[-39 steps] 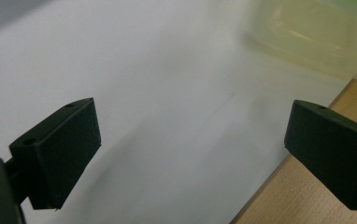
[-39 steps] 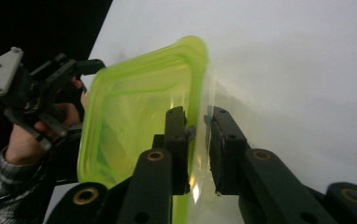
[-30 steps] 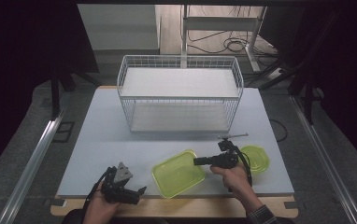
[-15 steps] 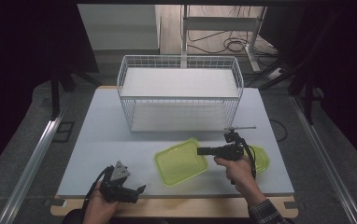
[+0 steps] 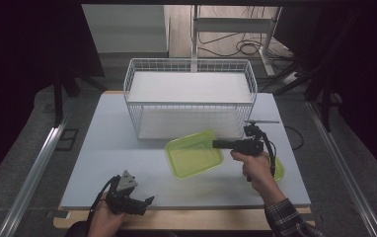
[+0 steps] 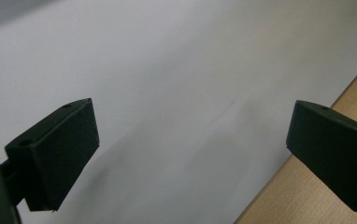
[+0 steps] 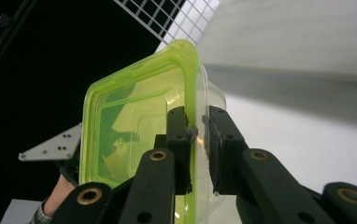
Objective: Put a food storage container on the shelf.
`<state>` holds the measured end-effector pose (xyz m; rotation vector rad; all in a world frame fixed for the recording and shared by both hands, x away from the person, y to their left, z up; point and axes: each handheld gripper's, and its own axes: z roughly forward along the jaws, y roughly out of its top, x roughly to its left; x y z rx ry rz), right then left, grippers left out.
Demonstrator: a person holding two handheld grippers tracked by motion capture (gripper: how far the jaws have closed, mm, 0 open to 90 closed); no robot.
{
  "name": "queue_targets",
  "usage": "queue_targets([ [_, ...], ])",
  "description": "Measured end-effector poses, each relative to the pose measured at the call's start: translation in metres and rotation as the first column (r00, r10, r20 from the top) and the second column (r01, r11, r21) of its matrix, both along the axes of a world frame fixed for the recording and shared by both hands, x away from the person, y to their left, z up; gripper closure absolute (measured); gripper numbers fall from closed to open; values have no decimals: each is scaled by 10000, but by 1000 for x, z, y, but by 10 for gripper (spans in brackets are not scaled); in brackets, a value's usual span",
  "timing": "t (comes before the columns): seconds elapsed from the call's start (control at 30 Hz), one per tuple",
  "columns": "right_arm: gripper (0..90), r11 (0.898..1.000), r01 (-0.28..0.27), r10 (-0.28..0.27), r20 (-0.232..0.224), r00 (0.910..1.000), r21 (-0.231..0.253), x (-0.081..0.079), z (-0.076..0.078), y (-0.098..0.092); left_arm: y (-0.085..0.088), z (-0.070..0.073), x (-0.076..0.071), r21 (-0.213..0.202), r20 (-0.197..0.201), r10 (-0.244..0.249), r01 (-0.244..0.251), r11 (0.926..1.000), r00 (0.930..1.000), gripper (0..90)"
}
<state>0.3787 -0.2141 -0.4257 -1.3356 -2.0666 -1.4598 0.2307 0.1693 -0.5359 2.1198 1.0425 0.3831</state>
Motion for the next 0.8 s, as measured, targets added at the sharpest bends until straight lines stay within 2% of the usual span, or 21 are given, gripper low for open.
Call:
queue_targets([
  [0.43, 798, 9982, 512, -535, 835, 9951, 298, 16, 45, -5, 0, 0, 0, 15, 45, -1, 1, 10000, 10000, 16],
  [0.8, 799, 9955, 769, -825, 1101, 9905, 546, 30, 73, -4, 0, 0, 0, 25, 93, 0, 0, 10000, 10000, 15],
])
